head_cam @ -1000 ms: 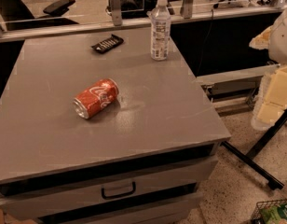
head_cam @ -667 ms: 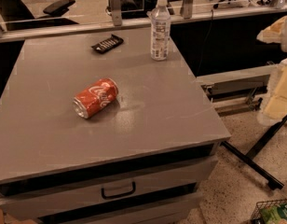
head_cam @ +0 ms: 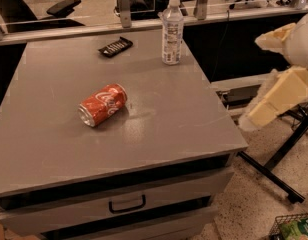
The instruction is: Move coke can near blue plastic bottle
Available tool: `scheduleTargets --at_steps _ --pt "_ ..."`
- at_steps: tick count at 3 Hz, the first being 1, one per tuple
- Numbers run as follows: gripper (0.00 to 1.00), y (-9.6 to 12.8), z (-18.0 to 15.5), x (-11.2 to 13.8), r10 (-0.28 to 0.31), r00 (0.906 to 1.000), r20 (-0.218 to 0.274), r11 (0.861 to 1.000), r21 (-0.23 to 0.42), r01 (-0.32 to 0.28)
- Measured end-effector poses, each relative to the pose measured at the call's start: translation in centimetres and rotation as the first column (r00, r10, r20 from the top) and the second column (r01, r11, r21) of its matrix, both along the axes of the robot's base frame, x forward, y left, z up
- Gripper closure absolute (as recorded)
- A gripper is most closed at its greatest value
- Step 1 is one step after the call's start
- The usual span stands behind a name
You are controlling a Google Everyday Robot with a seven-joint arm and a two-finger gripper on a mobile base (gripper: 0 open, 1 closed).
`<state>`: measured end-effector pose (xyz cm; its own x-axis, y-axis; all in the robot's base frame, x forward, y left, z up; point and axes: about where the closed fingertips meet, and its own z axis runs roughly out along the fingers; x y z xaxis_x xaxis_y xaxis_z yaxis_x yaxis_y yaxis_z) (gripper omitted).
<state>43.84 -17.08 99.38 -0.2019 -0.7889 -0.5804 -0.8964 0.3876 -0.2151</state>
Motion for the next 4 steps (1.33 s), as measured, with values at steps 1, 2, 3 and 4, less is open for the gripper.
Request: scheduleTargets --at_steps 1,2,3,4 --pt "0.0 4.5 -1.7 0.9 0.045 0.9984 0.034 0.987 0.154 -0.049" --pt "0.0 9.9 -6.7 2.2 0.108 0.9926 0.055 0.964 0.237 -0.118" --pt "0.0 12.1 -10.2 3.1 0.096 0.9944 0.045 0.962 0.253 -0.104" --pt "0.0 12.4 -10.6 3.4 0.085 0.9951 0.051 0.962 0.254 -0.096"
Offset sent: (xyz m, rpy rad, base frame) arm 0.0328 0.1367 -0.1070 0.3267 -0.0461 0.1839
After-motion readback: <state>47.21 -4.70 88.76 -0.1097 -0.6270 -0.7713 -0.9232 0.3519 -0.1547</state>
